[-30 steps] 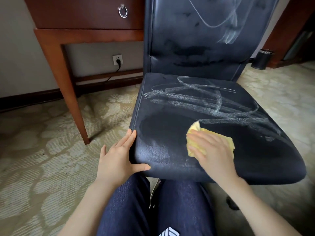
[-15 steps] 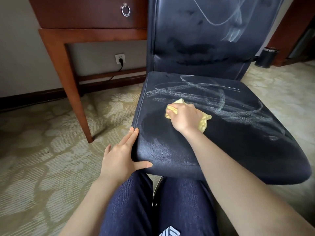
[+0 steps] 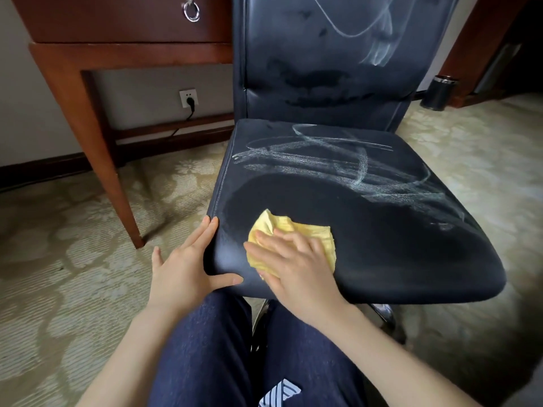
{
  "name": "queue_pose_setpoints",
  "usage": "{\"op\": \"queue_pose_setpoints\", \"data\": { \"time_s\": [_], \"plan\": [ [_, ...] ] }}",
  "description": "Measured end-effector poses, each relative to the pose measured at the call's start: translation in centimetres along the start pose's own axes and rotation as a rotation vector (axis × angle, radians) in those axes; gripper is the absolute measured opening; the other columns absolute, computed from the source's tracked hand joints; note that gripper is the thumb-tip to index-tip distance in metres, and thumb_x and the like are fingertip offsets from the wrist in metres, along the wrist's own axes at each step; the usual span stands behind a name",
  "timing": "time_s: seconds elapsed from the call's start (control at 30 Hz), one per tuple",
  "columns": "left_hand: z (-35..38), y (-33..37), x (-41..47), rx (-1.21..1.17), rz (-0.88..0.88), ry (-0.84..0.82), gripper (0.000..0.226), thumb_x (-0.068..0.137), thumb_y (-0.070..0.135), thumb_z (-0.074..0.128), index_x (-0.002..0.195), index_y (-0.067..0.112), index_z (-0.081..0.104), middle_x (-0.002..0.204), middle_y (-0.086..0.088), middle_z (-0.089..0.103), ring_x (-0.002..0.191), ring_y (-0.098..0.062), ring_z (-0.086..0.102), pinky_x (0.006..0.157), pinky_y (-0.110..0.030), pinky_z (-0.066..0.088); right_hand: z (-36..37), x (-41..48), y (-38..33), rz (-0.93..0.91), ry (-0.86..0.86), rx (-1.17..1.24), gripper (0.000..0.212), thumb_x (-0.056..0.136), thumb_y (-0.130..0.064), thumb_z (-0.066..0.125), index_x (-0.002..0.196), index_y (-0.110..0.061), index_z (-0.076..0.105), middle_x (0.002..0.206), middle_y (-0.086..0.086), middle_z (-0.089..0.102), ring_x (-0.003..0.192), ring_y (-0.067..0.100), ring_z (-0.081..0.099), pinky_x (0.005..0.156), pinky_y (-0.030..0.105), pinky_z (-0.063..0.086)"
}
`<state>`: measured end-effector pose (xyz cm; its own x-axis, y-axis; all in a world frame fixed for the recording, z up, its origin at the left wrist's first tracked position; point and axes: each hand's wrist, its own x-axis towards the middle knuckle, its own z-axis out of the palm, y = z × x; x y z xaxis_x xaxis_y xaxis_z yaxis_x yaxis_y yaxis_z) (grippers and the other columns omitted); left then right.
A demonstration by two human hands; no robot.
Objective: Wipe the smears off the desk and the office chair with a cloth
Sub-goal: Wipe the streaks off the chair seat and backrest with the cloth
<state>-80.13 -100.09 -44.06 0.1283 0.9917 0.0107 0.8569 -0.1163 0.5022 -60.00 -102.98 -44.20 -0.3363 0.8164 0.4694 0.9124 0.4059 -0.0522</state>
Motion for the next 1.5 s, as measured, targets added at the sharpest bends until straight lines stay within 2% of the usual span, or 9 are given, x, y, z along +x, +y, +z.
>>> {"op": "queue_pose_setpoints", "data": {
  "time_s": [0.23, 0.4, 0.5, 0.63, 0.77, 1.1, 1.23, 1.4, 1.5],
  "plan": [
    [-0.4, -0.3, 0.1, 0.016, 0.004, 0.015, 0.121, 0.039, 0.085, 0.046, 0.148, 0.047, 0.011, 0.141, 0.037, -0.002, 0.140, -0.004, 0.026, 0.112, -0.058, 0.014, -2.4, -4.3, 6.3, 0.144, 0.020, -0.117, 0.044, 0.084, -0.054, 0.047, 0.121, -0.036, 0.062, 0.128, -0.017, 0.058, 0.112, 0.013, 0.055, 0.091, 0.035, 0.033],
    [-0.1, 0.0, 0.1, -0.009, 0.031, 0.031, 0.119, 0.040, 0.083, 0.049, 0.148, 0.046, 0.013, 0.141, 0.037, 0.000, 0.139, -0.007, 0.031, 0.110, -0.058, 0.019, -3.7, -4.9, 11.2, 0.485, 0.070, -0.075, 0.032, 0.089, -0.037, 0.059, 0.120, -0.034, 0.063, 0.123, -0.016, 0.061, 0.115, 0.019, 0.052, 0.108, 0.048, 0.027],
    [0.0, 0.1, 0.2, -0.013, 0.041, 0.033, 0.120, 0.043, 0.081, 0.056, 0.149, 0.042, 0.016, 0.144, 0.033, 0.002, 0.140, -0.007, 0.028, 0.110, -0.058, 0.023, -3.4, -3.1, 13.0, 0.519, 0.136, 0.052, 0.022, 0.088, -0.022, 0.063, 0.109, -0.024, 0.070, 0.111, -0.009, 0.068, 0.110, 0.021, 0.057, 0.099, 0.044, 0.040],
    [0.4, -0.2, 0.2, -0.025, 0.051, 0.033, 0.118, 0.051, 0.073, 0.069, 0.149, 0.042, 0.013, 0.144, 0.034, -0.001, 0.141, -0.006, 0.027, 0.111, -0.056, 0.020, -2.1, 0.5, 13.3, 0.582, 0.062, 0.119, 0.026, 0.092, -0.035, 0.056, 0.116, -0.034, 0.066, 0.119, -0.012, 0.065, 0.118, 0.015, 0.053, 0.091, 0.029, 0.041],
    [0.8, -0.5, 0.3, -0.072, 0.049, 0.022, 0.117, 0.053, 0.073, 0.068, 0.148, 0.045, 0.006, 0.141, 0.039, -0.008, 0.141, -0.001, 0.023, 0.114, -0.056, 0.012, -0.4, 5.0, 11.8, 0.460, -0.039, 0.163, 0.027, 0.093, -0.038, 0.054, 0.118, -0.038, 0.064, 0.120, -0.013, 0.064, 0.111, 0.014, 0.056, 0.069, 0.016, 0.026],
    [1.5, -0.7, 0.1, -0.089, 0.043, 0.041, 0.115, 0.058, 0.072, 0.066, 0.147, 0.047, -0.002, 0.142, 0.038, -0.015, 0.140, -0.006, 0.027, 0.113, -0.055, 0.001, 4.2, 14.9, 5.9, 0.293, -0.215, 0.277, 0.034, 0.094, -0.045, 0.049, 0.126, -0.038, 0.058, 0.135, -0.013, 0.054, 0.122, 0.018, 0.051, 0.082, 0.022, 0.034],
    [1.6, -0.9, -0.1, -0.087, 0.037, 0.041, 0.109, 0.054, 0.083, 0.047, 0.137, 0.053, -0.016, 0.141, 0.040, -0.023, 0.138, -0.009, 0.028, 0.113, -0.055, 0.001, 5.0, 16.9, 3.1, 0.216, -0.243, 0.262, 0.032, 0.095, -0.041, 0.049, 0.126, -0.036, 0.059, 0.136, -0.009, 0.053, 0.123, 0.019, 0.049, 0.093, 0.028, 0.037],
    [3.0, -1.4, -1.7, -0.108, -0.025, 0.127, 0.104, 0.056, 0.088, 0.030, 0.138, 0.047, -0.019, 0.156, 0.024, -0.009, 0.142, -0.007, 0.015, 0.112, -0.058, -0.001, 4.3, 15.0, 0.6, 0.021, -0.265, 0.266, 0.028, 0.094, -0.035, 0.054, 0.120, -0.034, 0.064, 0.132, -0.012, 0.057, 0.133, 0.013, 0.040, 0.104, 0.032, 0.035],
    [3.8, -2.0, -3.1, -0.102, -0.082, 0.151, 0.102, 0.064, 0.083, 0.036, 0.145, 0.042, -0.009, 0.158, 0.017, -0.003, 0.143, -0.008, 0.013, 0.113, -0.055, -0.001, 3.6, 11.8, -1.4, -0.098, -0.212, 0.232, 0.026, 0.092, -0.034, 0.058, 0.116, -0.032, 0.067, 0.128, -0.011, 0.060, 0.135, 0.013, 0.038, 0.106, 0.031, 0.026]
  ]
}}
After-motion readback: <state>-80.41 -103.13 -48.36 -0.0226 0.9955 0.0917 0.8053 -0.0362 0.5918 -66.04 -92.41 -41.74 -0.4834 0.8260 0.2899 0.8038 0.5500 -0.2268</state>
